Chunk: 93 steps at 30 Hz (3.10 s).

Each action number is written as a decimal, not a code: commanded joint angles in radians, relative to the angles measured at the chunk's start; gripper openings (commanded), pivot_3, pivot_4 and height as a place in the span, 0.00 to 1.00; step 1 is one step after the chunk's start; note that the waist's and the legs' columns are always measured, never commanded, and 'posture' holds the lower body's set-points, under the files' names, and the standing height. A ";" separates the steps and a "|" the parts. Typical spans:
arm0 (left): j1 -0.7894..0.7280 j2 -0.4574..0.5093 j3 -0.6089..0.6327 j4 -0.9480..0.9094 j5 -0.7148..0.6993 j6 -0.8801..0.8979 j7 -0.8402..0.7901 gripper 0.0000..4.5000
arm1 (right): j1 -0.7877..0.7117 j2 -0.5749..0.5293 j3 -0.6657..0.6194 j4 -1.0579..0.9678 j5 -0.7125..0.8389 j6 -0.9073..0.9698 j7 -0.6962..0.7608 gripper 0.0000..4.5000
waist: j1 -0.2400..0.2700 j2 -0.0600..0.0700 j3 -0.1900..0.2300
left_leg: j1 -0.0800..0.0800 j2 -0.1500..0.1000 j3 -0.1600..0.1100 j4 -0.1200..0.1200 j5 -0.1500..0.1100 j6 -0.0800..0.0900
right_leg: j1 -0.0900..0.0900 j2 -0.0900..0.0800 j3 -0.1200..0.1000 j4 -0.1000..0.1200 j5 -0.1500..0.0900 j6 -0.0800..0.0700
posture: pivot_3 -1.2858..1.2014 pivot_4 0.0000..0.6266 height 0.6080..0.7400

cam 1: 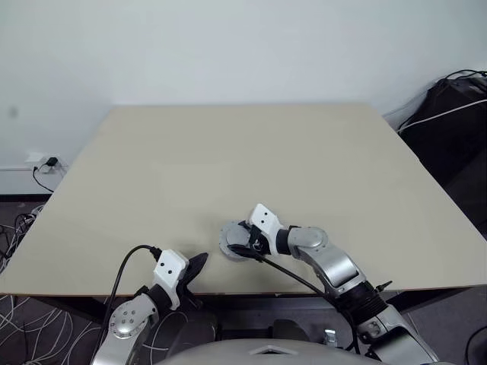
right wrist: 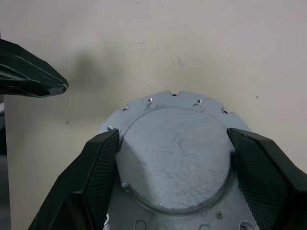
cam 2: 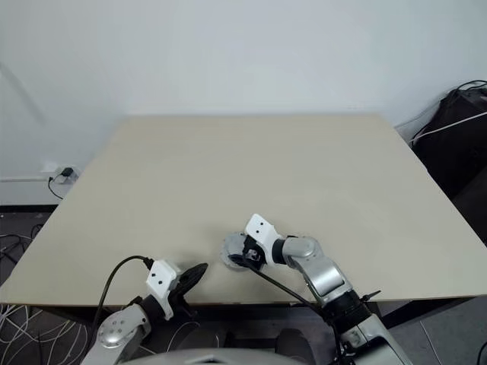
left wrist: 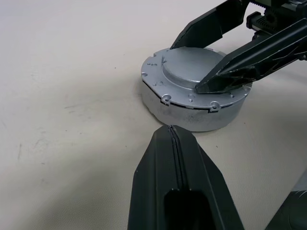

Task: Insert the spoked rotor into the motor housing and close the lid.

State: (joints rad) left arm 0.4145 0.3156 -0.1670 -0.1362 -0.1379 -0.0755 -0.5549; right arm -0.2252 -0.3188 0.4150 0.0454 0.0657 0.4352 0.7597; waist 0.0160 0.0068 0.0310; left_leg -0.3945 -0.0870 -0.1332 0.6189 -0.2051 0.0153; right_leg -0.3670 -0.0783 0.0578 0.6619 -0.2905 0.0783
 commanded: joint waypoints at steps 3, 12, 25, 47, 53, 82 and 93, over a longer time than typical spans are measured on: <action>-0.019 -0.005 0.005 -0.034 -0.014 0.000 0.002 0.00 | -0.003 -0.008 -0.004 0.037 -0.042 0.008 -0.045 0.73 | 0.000 0.000 0.000 | 0.000 0.000 0.000 0.000 0.000 0.000 | 0.000 0.000 0.000 0.000 0.000 0.000 | 0.52 0.00 1.00; -0.017 -0.006 0.005 -0.031 -0.012 -0.004 0.002 0.00 | -0.014 -0.017 0.013 0.053 -0.060 -0.011 -0.051 0.73 | 0.000 0.000 0.000 | 0.000 0.000 0.000 0.000 0.000 0.000 | 0.000 0.000 0.000 0.000 0.000 0.000 | 0.52 0.00 1.00; -0.016 -0.003 0.002 -0.080 -0.016 0.035 0.012 0.00 | -0.011 -0.041 0.010 0.046 -0.014 0.050 0.030 0.73 | 0.003 0.000 0.000 | 0.000 0.000 0.000 -0.001 0.000 0.000 | 0.000 0.000 0.000 -0.001 0.000 0.000 | 0.52 0.00 1.00; -0.054 -0.021 0.038 -0.083 -0.035 0.083 0.047 0.00 | 0.003 -0.028 0.038 0.073 -0.075 -0.045 -0.041 0.73 | -0.003 0.000 0.000 | 0.000 0.000 0.000 -0.001 0.000 0.000 | 0.000 -0.001 0.000 0.000 0.000 0.000 | 0.52 0.00 1.00; -0.205 -0.065 0.123 -0.069 -0.147 0.398 0.134 0.00 | -0.001 -0.026 0.035 0.071 -0.073 -0.044 -0.039 0.73 | -0.003 0.000 -0.001 | 0.001 0.000 -0.002 -0.001 0.000 0.000 | 0.000 0.002 -0.002 0.002 0.000 0.000 | 0.52 0.00 1.00; -0.486 -0.062 0.082 0.052 -0.367 0.986 0.073 0.00 | -0.003 -0.017 0.031 0.045 -0.070 -0.032 -0.051 0.73 | -0.004 -0.004 -0.003 | 0.001 0.000 -0.003 0.001 0.001 -0.001 | 0.001 0.005 -0.002 0.001 0.001 0.001 | 0.52 0.00 1.00; -0.483 -0.082 0.079 0.052 -0.374 1.012 0.093 0.00 | -0.002 -0.014 0.028 0.034 -0.054 -0.023 -0.039 0.73 | -0.004 -0.003 -0.004 | 0.002 0.000 -0.003 0.001 0.001 -0.001 | 0.002 0.003 -0.002 0.001 0.001 0.001 | 0.52 0.00 1.00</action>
State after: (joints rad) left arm -0.0687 0.2359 -0.0631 -0.0872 -0.5179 0.9066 -0.4609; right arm -0.2296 -0.3226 0.4455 0.0653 0.0345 0.3827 0.7281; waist 0.0123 0.0035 0.0269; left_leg -0.3927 -0.0872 -0.1362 0.6195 -0.2042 0.0138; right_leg -0.3653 -0.0757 0.0557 0.6633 -0.2892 0.0792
